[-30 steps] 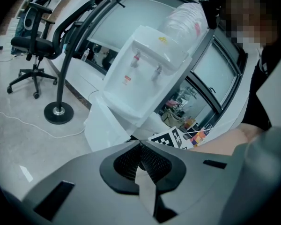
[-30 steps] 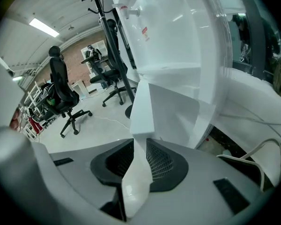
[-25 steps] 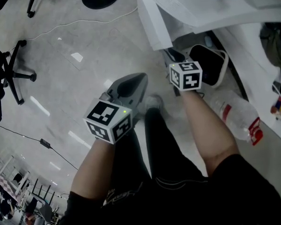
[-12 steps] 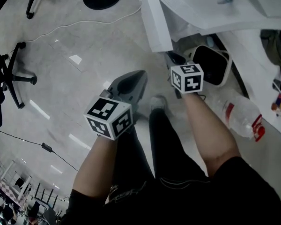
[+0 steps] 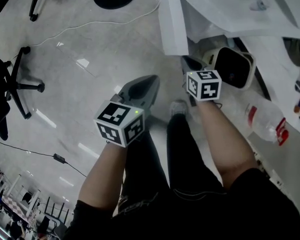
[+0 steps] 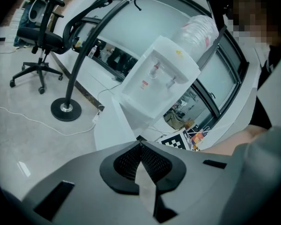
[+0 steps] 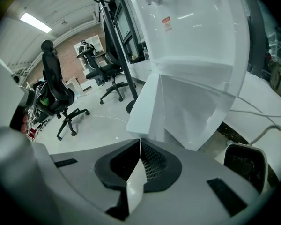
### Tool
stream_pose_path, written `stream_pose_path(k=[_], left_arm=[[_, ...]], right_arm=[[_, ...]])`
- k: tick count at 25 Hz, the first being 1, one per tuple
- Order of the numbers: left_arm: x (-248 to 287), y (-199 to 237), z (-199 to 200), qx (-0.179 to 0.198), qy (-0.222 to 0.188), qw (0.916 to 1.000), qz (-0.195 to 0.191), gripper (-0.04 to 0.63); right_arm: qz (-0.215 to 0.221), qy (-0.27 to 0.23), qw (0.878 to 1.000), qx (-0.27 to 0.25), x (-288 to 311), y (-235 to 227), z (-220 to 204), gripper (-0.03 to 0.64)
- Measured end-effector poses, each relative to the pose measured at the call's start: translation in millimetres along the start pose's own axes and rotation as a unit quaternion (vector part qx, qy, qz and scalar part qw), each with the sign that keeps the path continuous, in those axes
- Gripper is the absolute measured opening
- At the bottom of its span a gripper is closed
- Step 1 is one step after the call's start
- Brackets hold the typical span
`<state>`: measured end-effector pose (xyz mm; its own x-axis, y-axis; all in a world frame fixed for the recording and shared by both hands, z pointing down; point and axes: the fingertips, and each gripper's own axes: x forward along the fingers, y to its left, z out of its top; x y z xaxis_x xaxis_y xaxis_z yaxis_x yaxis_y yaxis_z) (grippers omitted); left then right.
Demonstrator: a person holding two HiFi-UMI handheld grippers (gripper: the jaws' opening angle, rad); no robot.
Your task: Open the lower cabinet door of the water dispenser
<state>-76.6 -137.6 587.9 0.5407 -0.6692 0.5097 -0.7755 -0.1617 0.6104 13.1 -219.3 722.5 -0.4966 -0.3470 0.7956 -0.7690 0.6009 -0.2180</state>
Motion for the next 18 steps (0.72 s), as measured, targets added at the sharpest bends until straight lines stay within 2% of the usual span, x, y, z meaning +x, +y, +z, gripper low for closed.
stream_pose_path(k=[8, 13, 18], left_arm=[[-14, 22, 8, 0.003, 0.012, 0.9999, -0.007, 0.0], [-19, 33, 10, 0.005, 0.021, 0.9997, -0.012, 0.0], [-28, 47, 13, 0.011, 0.034, 0.9992, -0.016, 0.0]], right_arm=[[-0.009, 0.016, 0.999, 0.033, 13, 23, -2, 0.017], [-0.011, 0.031, 0.999, 0.025, 21, 34, -2, 0.015], [-0.018, 0.032, 0.999, 0.039, 26, 43, -1, 0.015]])
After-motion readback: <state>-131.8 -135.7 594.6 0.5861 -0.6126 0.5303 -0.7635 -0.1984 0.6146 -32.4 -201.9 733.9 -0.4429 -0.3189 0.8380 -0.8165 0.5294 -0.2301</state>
